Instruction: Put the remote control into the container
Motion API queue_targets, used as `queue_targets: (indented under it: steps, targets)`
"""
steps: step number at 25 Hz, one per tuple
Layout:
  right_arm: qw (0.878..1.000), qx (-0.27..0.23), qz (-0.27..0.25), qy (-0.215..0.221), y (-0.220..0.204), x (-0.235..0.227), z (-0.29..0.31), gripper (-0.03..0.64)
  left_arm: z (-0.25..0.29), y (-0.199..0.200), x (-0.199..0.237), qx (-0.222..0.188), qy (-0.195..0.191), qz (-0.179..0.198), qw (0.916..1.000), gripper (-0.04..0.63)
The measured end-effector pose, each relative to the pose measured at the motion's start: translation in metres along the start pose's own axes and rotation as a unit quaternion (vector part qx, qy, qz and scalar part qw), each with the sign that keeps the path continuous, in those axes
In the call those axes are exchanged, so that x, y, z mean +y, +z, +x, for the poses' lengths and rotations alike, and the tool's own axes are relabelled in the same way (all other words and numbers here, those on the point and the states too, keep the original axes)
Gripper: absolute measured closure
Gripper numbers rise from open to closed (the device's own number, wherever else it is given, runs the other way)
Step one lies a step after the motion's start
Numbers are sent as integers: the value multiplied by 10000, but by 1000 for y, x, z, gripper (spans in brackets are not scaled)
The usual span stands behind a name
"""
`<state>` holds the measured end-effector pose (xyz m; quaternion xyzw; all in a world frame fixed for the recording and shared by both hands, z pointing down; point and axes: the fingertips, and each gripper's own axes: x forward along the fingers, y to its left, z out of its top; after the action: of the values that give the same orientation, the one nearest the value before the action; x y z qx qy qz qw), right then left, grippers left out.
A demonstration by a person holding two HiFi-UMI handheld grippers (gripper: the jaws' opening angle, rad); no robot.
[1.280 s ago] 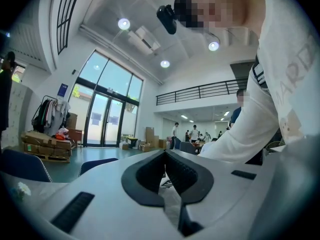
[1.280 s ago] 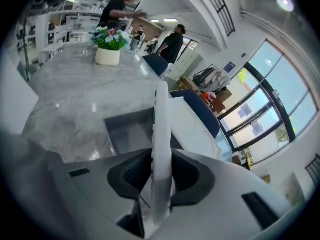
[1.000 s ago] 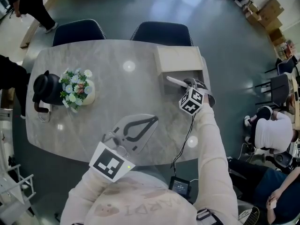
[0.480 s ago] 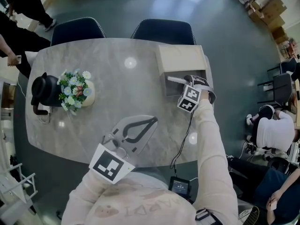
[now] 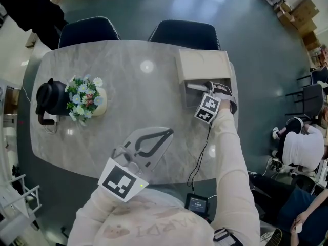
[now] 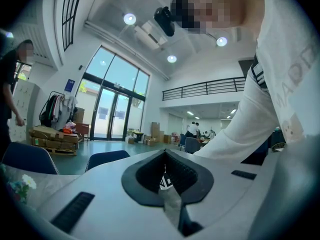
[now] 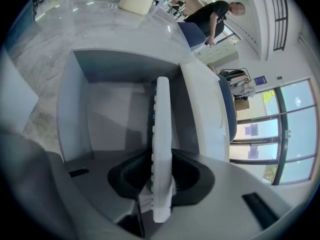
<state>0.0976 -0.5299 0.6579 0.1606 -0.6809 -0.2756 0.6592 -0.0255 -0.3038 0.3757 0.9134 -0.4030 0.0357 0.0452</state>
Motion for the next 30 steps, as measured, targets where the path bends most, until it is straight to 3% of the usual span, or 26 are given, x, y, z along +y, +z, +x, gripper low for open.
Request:
queue_targets:
  steps: [10,20,26,30]
  targets:
    - [9998,46,57,187,-1,4,-3,495,3,-1,-1,-4,-61,-1,10000,583]
    - [9973,21,-247,687,4,13,-14,486,7,2,-5,-36,-113,18,9999,583]
    - [9920,-32,65,1260,10,21,-26,471,10,4,-9,-78,-138,58,9999,583]
    - [9903,-141,205,1366,14,23,-30,476,13,8,-13,-86,-139,103,9998,583]
